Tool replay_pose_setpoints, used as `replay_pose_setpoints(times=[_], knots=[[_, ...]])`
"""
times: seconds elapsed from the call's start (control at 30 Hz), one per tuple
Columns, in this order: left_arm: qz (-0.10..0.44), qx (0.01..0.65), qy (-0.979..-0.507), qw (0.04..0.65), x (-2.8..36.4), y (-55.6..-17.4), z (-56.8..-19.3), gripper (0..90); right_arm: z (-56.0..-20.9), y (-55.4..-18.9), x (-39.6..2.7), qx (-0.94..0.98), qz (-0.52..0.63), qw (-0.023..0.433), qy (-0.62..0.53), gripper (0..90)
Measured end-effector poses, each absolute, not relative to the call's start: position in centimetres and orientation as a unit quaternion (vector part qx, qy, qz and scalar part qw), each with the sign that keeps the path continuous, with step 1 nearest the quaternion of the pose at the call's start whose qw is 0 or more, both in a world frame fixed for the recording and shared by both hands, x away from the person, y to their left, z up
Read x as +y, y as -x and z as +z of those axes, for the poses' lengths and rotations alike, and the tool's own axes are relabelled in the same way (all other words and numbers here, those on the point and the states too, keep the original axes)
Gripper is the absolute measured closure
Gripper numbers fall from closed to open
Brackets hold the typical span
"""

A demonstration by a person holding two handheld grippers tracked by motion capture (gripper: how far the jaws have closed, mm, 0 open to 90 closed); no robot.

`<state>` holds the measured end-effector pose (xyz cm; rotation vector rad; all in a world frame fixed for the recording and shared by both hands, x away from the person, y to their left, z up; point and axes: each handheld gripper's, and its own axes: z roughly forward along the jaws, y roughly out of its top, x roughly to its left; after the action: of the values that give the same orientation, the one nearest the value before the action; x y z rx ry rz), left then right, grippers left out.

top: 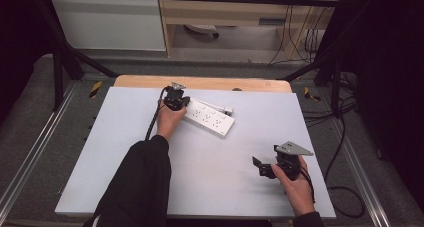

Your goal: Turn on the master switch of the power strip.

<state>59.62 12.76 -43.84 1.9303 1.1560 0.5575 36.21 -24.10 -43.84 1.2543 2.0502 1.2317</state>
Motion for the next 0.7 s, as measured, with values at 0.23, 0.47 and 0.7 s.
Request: replay_pose_setpoints(times=[0.23, 0.47, 0.7], knots=[[0.219, 0.457, -0.764, 0.399, 12.71, -59.65, -43.87, 90.0, -43.83, -36.19, -24.13, 0.741, 0.445, 0.218, -0.453, 4.7], [0.222, 0.456, -0.765, 0.397, 12.65, -59.61, -43.86, 90.0, -43.85, -36.2, -24.08, 0.741, 0.445, 0.218, -0.452, 4.7], [0.22, 0.455, -0.765, 0.398, 12.71, -59.63, -43.87, 90.0, -43.86, -36.21, -24.07, 0.742, 0.445, 0.217, -0.452, 4.6]])
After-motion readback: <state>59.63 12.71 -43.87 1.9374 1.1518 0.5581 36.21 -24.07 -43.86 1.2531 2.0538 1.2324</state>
